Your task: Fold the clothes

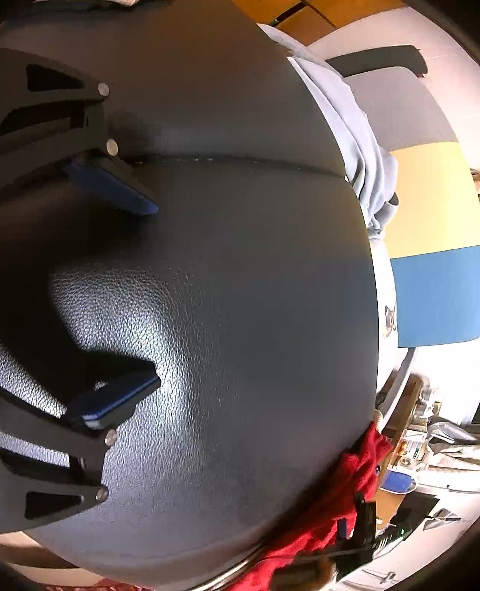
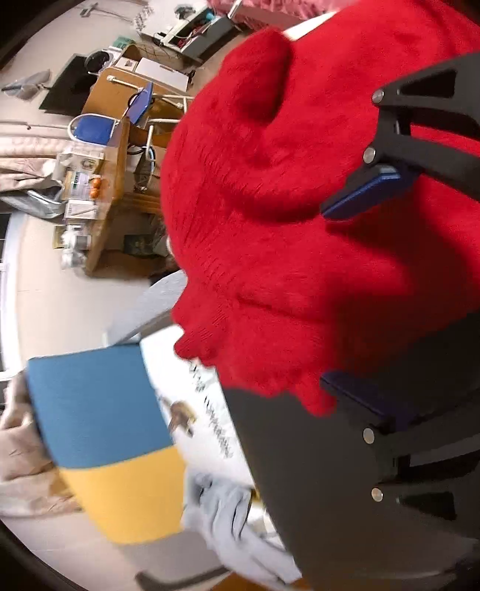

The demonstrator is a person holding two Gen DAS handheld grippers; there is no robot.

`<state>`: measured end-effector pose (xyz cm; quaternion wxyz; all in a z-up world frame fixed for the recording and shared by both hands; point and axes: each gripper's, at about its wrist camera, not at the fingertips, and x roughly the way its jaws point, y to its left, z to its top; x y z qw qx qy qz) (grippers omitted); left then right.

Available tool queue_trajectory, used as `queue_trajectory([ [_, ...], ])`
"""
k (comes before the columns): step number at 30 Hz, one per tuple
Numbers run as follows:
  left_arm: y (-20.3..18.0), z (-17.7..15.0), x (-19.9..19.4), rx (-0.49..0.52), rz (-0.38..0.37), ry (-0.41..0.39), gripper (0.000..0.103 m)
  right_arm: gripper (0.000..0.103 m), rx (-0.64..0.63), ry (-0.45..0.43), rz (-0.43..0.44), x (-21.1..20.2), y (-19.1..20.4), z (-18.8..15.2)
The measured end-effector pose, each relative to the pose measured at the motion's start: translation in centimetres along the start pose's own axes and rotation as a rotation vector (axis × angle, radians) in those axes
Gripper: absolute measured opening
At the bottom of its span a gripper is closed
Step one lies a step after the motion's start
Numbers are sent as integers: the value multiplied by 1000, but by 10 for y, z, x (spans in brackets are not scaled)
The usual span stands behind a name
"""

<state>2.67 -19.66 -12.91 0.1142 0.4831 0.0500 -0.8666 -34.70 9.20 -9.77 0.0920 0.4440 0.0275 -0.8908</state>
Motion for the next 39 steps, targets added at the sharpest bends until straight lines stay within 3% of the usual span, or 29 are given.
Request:
queue_trajectory([
  [5,9,-3,1,-11,-31,-16,97,71,48,97,-28,39,-6,0],
  [8,10,-2,2,1,-40,-21,98,24,67,94,6,29,-4,-2],
  [12,13,-2,-2,1,-45,-14,93,12,165,106,112,13,-7,-3],
  [14,16,-2,-8,-8,-43,-16,78,12,208,90,222,-5,2,-8],
  [17,28,-9,-17,-30,-33,-22,75,12,233,67,420,-37,31,-25],
  [20,43,-18,-26,-67,-21,-25,75,12,183,104,592,-62,83,-70],
  [22,54,-24,-32,-92,-13,-27,75,25,160,149,684,-72,121,-110],
  [24,64,-30,-38,-117,-5,-29,75,69,132,192,751,-81,154,-149],
  [26,74,-36,-44,-141,3,-32,75,74,71,224,782,-92,181,-183],
  [30,95,-48,-56,-190,19,-36,75,74,-26,236,761,-128,188,-226],
  [35,107,-63,-63,-240,3,-28,75,76,-102,99,473,-161,138,-236],
  [39,103,-64,-61,-231,-3,-26,74,76,-114,99,357,-158,116,-234],
])
